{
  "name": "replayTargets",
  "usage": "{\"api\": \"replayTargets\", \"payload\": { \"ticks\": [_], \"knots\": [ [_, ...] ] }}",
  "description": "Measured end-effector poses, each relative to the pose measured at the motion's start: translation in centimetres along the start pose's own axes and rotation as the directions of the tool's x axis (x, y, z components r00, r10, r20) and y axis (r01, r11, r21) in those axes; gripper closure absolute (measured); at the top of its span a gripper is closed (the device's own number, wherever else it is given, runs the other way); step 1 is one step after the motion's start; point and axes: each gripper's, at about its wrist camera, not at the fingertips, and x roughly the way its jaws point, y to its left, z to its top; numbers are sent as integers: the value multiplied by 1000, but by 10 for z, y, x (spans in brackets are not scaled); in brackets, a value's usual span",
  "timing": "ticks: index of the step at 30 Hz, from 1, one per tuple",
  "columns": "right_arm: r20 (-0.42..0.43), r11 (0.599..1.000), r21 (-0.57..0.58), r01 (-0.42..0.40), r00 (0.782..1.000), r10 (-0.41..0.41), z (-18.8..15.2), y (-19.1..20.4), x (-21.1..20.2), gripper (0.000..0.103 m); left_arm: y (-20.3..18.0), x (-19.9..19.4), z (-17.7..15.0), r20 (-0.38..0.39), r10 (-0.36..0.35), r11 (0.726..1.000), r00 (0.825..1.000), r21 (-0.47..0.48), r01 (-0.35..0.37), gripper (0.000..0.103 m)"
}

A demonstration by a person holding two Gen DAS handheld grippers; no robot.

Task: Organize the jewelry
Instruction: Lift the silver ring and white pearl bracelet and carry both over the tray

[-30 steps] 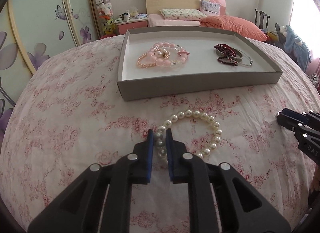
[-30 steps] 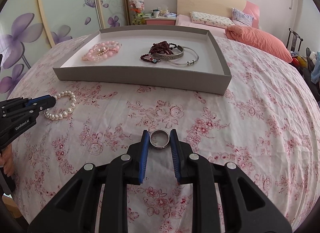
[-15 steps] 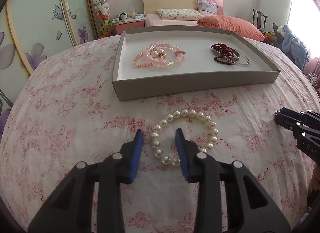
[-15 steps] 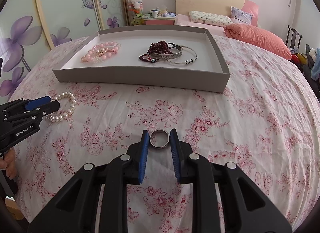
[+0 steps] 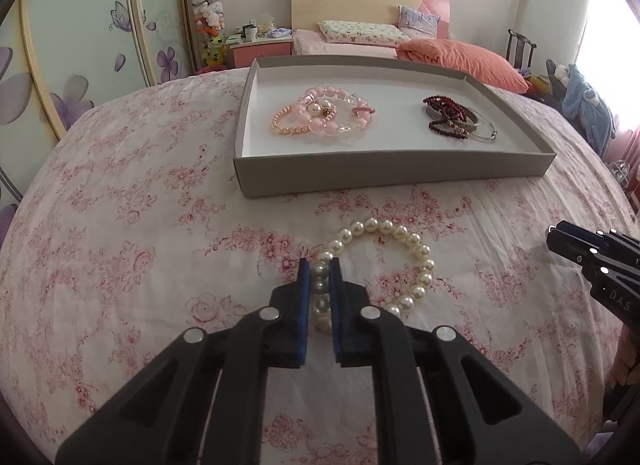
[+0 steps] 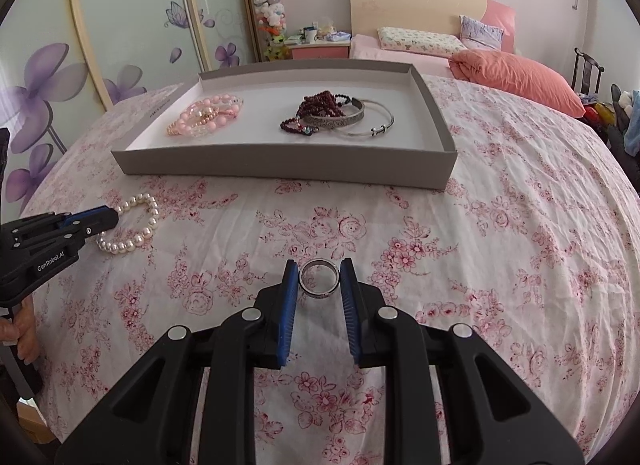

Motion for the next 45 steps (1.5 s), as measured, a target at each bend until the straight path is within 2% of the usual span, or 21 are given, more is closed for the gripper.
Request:
{"api": "replayTargets", "payload": {
  "ticks": [8, 14, 23, 34, 45],
  "knots": [
    [118, 1000, 21, -18, 993, 15, 11, 2, -24, 80, 7, -34, 9, 128, -81, 994, 988, -61, 90, 93],
    [240, 1000, 14, -23, 971, 19, 22, 9, -48, 80, 1, -63, 16, 227, -121, 988, 966, -62, 138, 93],
    [392, 999, -36, -3, 920, 17, 36, 26, -78, 80, -14, -100, 26, 354, -95, 994, 931, -20, 109, 93],
    [490, 997, -56, 43, 872, -10, 49, 38, -91, 80, -33, -122, 36, 437, -58, 998, 898, 30, 50, 93],
    [529, 997, -55, 60, 849, -22, 65, 42, -88, 80, -40, -119, 49, 457, -57, 998, 887, 40, 43, 93]
  ]
}}
